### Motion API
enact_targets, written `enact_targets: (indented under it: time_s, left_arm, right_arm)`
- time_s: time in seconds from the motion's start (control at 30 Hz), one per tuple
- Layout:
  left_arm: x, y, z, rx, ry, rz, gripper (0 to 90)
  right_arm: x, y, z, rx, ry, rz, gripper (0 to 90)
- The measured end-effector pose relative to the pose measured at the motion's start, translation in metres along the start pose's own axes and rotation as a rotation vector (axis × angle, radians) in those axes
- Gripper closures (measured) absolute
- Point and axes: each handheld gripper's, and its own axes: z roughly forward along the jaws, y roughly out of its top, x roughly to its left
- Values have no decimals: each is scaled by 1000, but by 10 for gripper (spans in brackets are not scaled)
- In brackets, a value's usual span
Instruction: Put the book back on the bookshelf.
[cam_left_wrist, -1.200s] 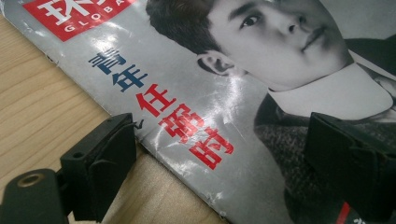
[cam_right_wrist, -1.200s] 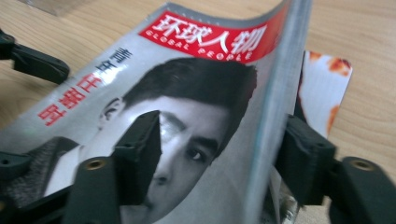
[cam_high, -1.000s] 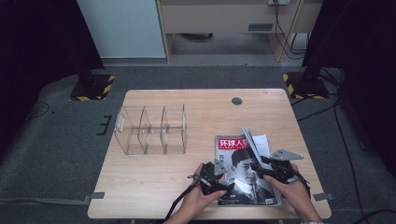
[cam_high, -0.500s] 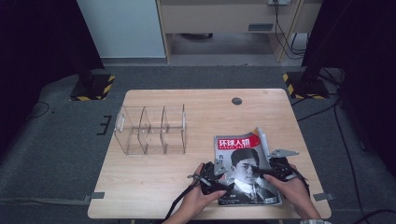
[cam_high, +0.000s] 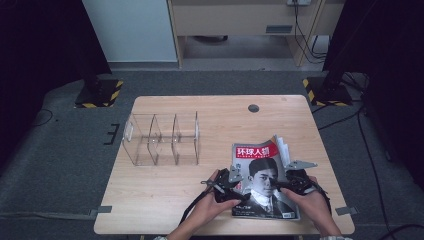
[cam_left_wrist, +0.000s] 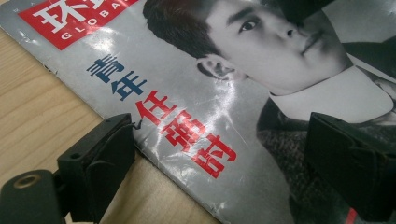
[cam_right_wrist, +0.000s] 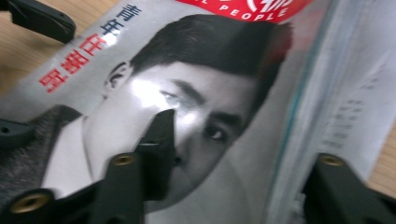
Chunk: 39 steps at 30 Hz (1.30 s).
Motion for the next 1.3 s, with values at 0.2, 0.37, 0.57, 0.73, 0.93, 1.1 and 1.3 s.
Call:
enact_targets:
  time_s: [0.2, 0.37, 0.57, 0.73, 0.93, 1.1, 1.3]
  left_arm:
    - [1, 1, 1, 1, -1, -3, 79]
    - [-1, 2, 3, 17, -21, 6, 25]
    - [-2, 3, 4, 19, -14, 5, 0]
    - [2, 2, 1, -4, 3, -28, 66]
    - [12, 2, -8, -84, 17, -102, 74]
    - [19, 1, -13, -120, 14, -142, 74]
    - [19, 0, -11, -116, 7, -157, 74]
  right_arm:
    - [-1, 2, -3, -20, -13, -4, 732]
    - [-1, 4, -5, -42, -9, 3, 820]
    - [1, 5, -6, -58, -30, -5, 849]
    - [5, 7, -8, -73, -74, -32, 867]
    - [4, 9, -11, -109, -53, -26, 874]
    - [4, 10, -14, -142, -27, -12, 877]
    - [6, 11, -19, -174, -5, -19, 878]
